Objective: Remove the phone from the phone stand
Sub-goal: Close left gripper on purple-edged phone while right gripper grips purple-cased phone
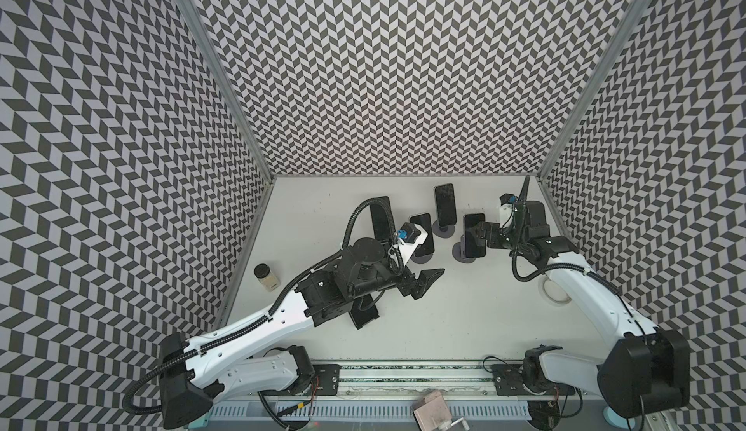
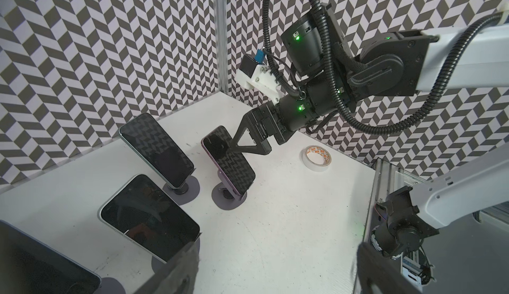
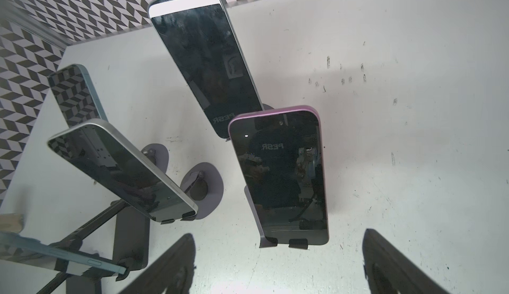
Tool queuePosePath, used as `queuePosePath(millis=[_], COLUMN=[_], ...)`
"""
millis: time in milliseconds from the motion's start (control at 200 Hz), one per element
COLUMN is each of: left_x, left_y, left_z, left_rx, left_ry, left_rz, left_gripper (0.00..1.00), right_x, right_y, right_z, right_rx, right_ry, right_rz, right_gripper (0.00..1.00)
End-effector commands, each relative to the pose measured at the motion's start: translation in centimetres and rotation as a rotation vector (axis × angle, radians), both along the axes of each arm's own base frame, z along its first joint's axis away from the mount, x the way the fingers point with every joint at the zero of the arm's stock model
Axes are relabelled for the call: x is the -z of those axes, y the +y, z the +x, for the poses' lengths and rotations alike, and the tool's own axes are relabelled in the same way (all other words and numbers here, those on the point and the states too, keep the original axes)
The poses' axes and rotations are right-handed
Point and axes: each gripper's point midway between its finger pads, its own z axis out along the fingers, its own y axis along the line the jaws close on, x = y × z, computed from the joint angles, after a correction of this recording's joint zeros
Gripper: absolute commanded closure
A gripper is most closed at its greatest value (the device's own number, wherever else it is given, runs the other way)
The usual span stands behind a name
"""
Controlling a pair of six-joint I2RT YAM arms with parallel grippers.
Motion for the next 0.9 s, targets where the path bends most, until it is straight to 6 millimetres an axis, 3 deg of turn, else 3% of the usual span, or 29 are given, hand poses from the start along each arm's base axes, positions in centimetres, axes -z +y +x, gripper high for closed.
queuePosePath(millis=[0, 381, 896], left_x=[1.3, 1.9, 3.0], left_y=[-0.2, -0.7, -0.5], left_z=[0.5, 2.0, 2.3], left_rx=[-0.041, -0.118, -0.146], left_ry=[0.067, 0.118, 0.155], left_rz=[0.0, 0.022, 0.047], left_gripper=[0.11, 0.11, 0.11], right_x=[-1.6, 0.1, 1.6], right_y=[0.2, 0.7, 1.0], right_z=[1.4, 3.0, 4.5], right_rx=[-0.008, -0.015, -0.015], right_ry=[-0.061, -0.019, 0.026], right_rz=[-0.015, -0.05, -0.143], right_gripper=[0.08, 0.08, 0.06])
